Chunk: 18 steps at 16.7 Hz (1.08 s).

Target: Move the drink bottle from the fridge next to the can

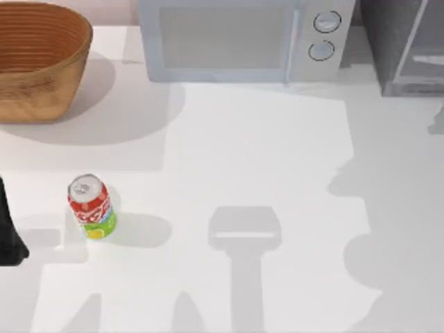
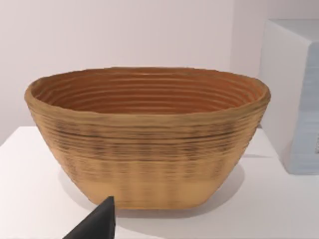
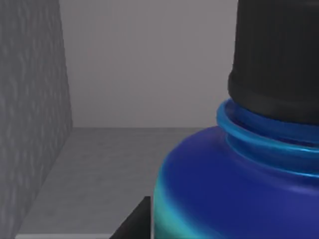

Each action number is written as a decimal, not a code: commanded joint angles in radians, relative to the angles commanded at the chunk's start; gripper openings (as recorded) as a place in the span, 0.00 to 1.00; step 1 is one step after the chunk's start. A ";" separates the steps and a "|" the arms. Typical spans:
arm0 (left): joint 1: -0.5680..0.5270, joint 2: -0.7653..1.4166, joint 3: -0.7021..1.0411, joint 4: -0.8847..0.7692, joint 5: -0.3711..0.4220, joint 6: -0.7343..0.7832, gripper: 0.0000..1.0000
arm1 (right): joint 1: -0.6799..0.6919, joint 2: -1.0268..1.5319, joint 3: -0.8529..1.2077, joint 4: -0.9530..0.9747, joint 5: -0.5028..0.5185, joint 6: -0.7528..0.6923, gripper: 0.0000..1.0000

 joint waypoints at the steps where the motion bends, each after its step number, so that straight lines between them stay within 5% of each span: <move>1: 0.000 0.000 0.000 0.000 0.000 0.000 1.00 | 0.000 0.000 0.000 0.000 0.000 0.000 0.00; 8: 0.000 0.000 0.000 0.000 0.000 0.000 1.00 | 0.231 0.057 0.070 0.032 0.253 0.001 0.00; 18: 0.000 0.000 0.000 0.000 0.000 0.000 1.00 | 0.958 0.288 0.220 0.070 0.978 0.006 0.00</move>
